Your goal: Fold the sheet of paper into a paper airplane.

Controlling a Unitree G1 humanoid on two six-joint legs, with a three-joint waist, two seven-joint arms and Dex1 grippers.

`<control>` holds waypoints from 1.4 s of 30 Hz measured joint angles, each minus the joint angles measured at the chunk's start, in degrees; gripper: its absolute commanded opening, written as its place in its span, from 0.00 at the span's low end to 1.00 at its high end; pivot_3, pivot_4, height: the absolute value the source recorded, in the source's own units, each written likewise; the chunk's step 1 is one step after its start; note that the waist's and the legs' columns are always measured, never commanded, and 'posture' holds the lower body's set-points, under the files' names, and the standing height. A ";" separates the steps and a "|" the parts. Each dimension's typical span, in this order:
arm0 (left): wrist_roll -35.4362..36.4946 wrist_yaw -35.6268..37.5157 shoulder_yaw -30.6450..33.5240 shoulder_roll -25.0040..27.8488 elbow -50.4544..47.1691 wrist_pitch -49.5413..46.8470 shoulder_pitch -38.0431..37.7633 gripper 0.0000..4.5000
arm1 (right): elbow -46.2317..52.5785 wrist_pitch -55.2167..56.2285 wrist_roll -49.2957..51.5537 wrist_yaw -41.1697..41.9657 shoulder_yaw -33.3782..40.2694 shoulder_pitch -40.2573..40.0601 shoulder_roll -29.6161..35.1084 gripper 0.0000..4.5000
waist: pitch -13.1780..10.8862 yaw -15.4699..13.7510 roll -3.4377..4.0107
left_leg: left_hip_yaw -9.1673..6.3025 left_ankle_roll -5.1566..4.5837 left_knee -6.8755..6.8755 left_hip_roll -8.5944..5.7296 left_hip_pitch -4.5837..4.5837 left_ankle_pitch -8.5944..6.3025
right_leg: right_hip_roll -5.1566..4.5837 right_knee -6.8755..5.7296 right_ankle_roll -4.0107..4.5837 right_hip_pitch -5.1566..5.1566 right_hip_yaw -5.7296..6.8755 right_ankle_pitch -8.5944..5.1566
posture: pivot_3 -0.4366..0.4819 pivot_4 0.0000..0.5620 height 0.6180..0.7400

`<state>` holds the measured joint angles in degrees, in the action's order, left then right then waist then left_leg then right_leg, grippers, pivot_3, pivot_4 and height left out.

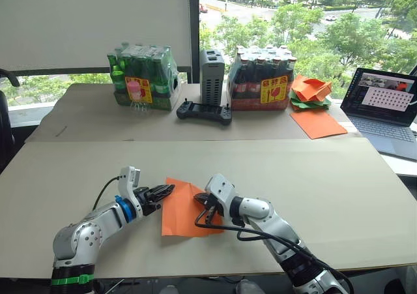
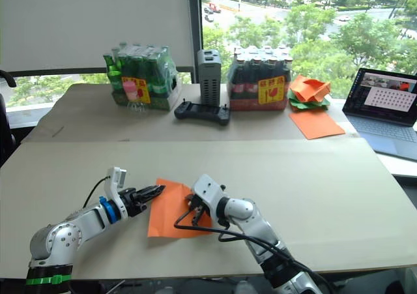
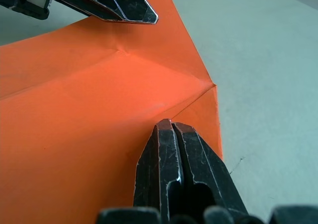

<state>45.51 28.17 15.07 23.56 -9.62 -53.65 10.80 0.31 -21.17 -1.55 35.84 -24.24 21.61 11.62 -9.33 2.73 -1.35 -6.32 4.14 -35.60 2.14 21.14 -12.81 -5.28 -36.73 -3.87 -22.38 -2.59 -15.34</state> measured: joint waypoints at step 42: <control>-42.99 14.45 -33.20 17.66 -4.09 33.04 4.00 0.01 | -1.01 -0.63 0.16 -4.23 2.55 -0.26 -2.35 0.00 | -0.03 -0.88 0.03 | 0.02 0.05 0.36 -0.02 0.03 0.04 | -0.01 0.10 0.01 -0.11 0.00 -0.01 | 0.48 0.27 1.00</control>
<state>2.52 42.62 -18.13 41.22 -13.71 -20.61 14.80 -0.70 -21.80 -1.39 31.61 -21.69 21.35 9.27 -9.36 1.85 -1.32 -6.31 4.20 -35.24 2.12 21.17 -12.77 -5.29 -36.63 -3.86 -22.49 -2.59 -15.35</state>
